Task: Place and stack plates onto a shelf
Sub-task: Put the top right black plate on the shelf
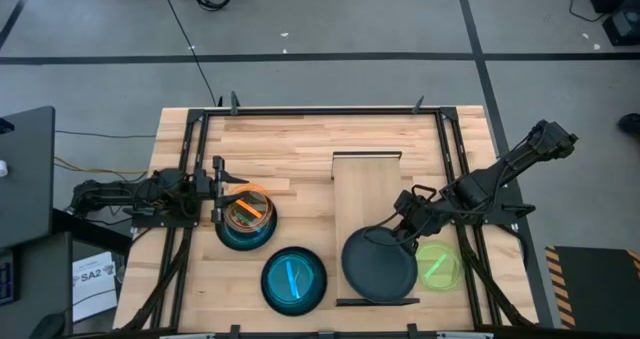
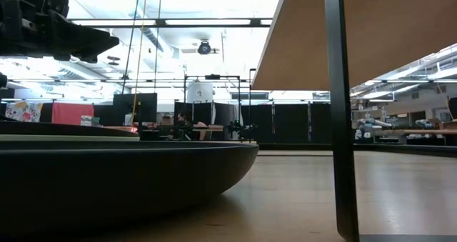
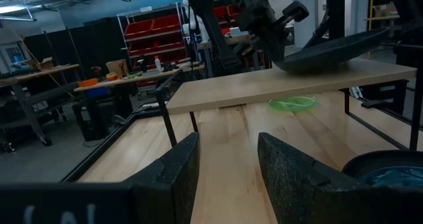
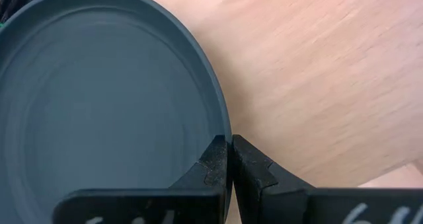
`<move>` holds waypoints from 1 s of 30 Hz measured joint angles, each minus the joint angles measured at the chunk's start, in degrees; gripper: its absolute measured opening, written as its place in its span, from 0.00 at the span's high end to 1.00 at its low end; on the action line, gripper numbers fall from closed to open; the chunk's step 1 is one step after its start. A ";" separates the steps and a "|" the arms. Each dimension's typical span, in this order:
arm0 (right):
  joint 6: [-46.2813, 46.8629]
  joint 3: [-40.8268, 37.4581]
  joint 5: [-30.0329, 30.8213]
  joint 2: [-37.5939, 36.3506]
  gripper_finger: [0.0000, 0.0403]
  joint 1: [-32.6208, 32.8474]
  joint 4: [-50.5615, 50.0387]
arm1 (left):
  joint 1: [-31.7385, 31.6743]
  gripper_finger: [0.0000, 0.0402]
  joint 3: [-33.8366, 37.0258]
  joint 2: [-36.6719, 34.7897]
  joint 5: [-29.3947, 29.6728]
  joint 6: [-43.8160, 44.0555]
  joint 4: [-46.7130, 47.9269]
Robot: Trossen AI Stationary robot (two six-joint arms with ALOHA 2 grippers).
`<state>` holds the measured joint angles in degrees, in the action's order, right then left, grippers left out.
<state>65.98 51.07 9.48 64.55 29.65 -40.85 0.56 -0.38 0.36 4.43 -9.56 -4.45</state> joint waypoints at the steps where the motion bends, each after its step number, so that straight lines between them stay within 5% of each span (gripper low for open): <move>1: -0.02 0.00 0.04 -0.02 0.96 0.00 0.19 | 0.02 0.60 0.00 0.00 0.01 0.00 -0.01; 30: 0.32 0.00 0.93 -0.02 0.82 -0.09 0.53 | 0.00 0.60 0.00 0.00 0.00 0.00 0.00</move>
<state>66.29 51.07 10.40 64.53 29.56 -40.33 0.56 -0.38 0.36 4.43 -9.56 -4.45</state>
